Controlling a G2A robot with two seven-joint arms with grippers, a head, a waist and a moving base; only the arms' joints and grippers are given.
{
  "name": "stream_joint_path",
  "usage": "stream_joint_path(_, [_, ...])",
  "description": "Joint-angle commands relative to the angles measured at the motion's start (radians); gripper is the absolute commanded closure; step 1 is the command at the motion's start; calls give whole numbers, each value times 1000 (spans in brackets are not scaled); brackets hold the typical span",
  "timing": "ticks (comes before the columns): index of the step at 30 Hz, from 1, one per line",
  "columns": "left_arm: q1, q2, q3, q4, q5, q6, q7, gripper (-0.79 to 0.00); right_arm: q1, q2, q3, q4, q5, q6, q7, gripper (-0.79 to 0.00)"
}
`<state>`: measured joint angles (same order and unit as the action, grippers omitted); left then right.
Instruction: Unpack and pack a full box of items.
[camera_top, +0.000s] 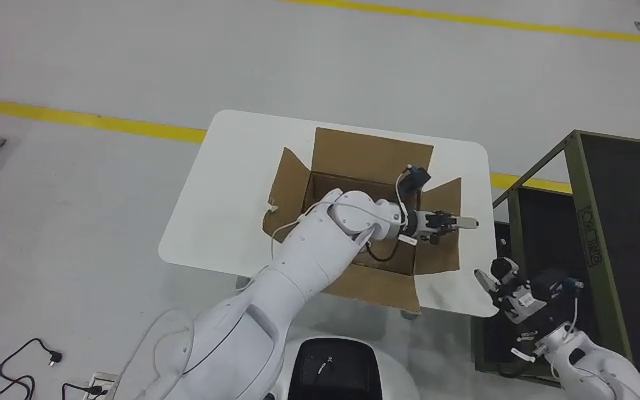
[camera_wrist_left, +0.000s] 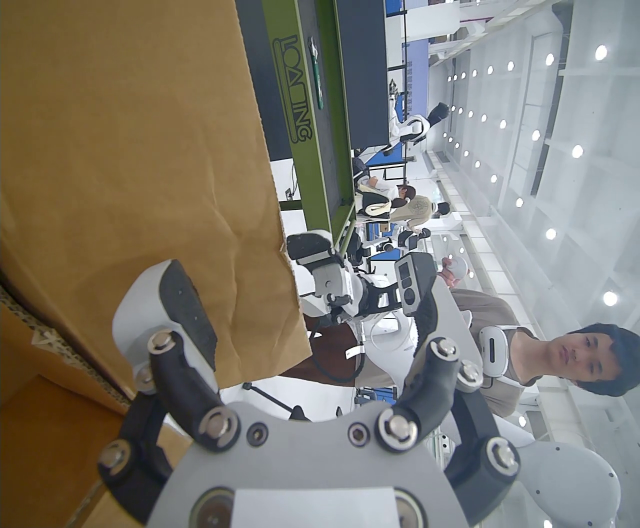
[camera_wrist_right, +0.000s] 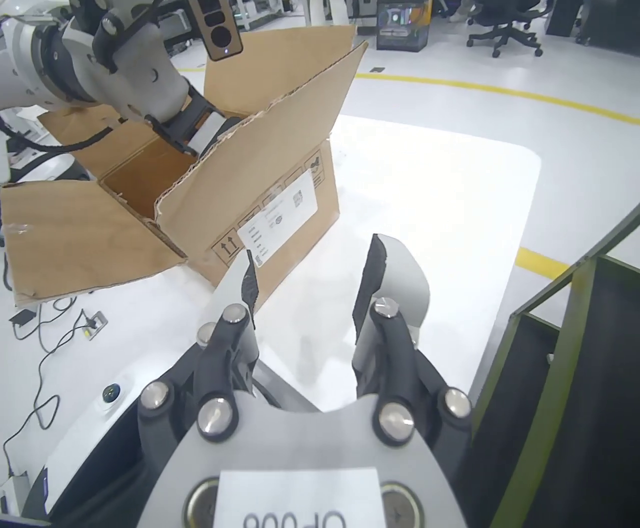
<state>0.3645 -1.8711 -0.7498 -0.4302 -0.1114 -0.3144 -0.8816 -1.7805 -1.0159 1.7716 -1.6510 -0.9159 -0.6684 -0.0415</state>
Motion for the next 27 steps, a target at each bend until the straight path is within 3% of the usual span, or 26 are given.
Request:
stream_joint_path(1, [-2,-1,-5,6,-7,-2,-4,-785,6,-1,-15,8,18,-23,11,-336])
stream_joint_path(11, [-12,-7,-30,19,-44,-15,-39,-785,63,-6,-100,67,109,-135,54,-345])
stream_joint_path(27, [-11,-18,-41,22,-46,-27,-53,-785,90,-12,-152,66,154,-169,52,-357])
